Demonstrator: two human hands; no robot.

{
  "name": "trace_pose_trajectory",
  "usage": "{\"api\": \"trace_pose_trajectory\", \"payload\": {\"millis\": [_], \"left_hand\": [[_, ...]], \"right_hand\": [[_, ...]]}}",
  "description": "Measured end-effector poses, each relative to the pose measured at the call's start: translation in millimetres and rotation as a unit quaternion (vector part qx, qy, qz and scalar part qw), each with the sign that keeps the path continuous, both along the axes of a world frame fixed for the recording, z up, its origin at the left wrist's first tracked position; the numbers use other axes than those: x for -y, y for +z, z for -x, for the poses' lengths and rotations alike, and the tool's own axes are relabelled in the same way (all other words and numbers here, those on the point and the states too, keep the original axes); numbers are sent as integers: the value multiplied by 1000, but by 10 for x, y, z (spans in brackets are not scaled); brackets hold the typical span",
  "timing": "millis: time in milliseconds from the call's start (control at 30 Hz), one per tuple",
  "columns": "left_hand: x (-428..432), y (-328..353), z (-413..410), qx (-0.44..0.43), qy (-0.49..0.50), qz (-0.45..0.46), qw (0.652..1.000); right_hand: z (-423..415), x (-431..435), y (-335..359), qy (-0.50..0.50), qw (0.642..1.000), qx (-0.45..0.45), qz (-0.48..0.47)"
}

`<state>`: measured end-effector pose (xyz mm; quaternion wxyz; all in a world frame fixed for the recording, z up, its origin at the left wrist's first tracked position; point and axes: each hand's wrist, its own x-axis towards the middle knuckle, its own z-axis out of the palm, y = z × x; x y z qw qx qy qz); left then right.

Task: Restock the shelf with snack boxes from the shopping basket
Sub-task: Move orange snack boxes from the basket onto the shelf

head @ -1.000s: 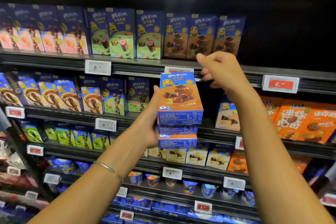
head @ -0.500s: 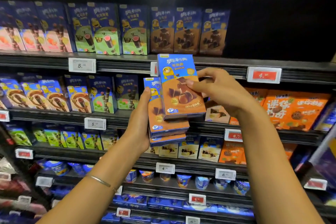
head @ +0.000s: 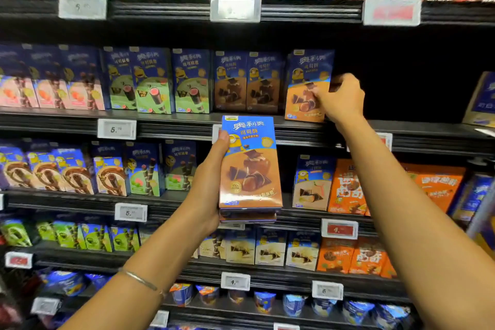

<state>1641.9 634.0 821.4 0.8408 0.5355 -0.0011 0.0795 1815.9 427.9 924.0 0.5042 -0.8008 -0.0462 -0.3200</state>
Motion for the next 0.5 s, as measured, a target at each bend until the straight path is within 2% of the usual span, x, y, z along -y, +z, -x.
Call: {"api": "trace_pose_trajectory", "payload": {"millis": [200,500], "left_hand": [[30,152,0,36,16,-21,999],[8,334,-27,63,51,-31,996]], "right_hand": [[-276,-115,2,-73,993,-28,93],[-392,-254,43,-92,984,-81,133]]}}
